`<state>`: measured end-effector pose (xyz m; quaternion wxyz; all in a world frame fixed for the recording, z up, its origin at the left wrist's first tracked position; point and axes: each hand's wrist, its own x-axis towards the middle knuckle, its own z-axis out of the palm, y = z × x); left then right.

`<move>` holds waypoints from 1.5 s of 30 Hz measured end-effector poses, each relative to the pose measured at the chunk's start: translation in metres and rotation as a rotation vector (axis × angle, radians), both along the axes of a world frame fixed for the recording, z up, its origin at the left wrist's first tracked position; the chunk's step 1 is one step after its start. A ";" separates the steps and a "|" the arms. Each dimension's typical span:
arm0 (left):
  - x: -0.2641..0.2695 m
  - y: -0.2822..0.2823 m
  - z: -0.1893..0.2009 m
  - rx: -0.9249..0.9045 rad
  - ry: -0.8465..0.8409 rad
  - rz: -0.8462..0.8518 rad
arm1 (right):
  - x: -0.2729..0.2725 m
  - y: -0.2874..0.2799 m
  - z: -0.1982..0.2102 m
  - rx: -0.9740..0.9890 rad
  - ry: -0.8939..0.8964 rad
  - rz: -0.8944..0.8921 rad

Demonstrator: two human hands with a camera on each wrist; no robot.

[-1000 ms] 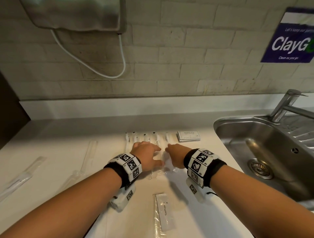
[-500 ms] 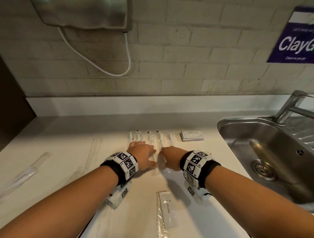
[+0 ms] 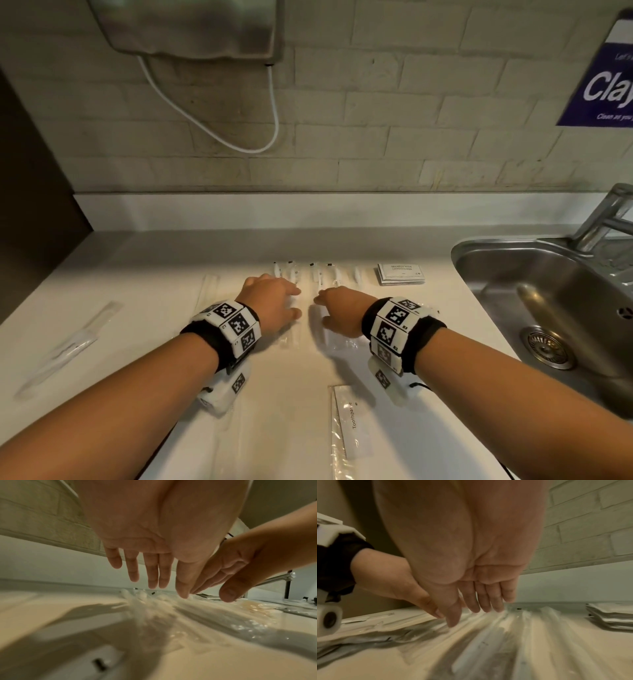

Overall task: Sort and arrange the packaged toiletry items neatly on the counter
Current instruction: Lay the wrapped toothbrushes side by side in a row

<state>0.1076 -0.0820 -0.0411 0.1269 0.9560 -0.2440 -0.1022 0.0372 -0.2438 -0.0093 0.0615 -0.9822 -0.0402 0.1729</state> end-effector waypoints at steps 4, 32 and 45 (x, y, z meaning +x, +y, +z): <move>0.003 0.023 0.006 0.100 -0.077 -0.036 | 0.001 0.028 -0.001 0.040 -0.032 0.099; 0.006 0.035 0.005 0.146 -0.025 -0.068 | 0.001 0.055 0.007 -0.024 0.064 0.070; -0.067 0.079 0.031 0.110 -0.017 0.101 | -0.089 0.032 0.024 -0.095 0.235 -0.224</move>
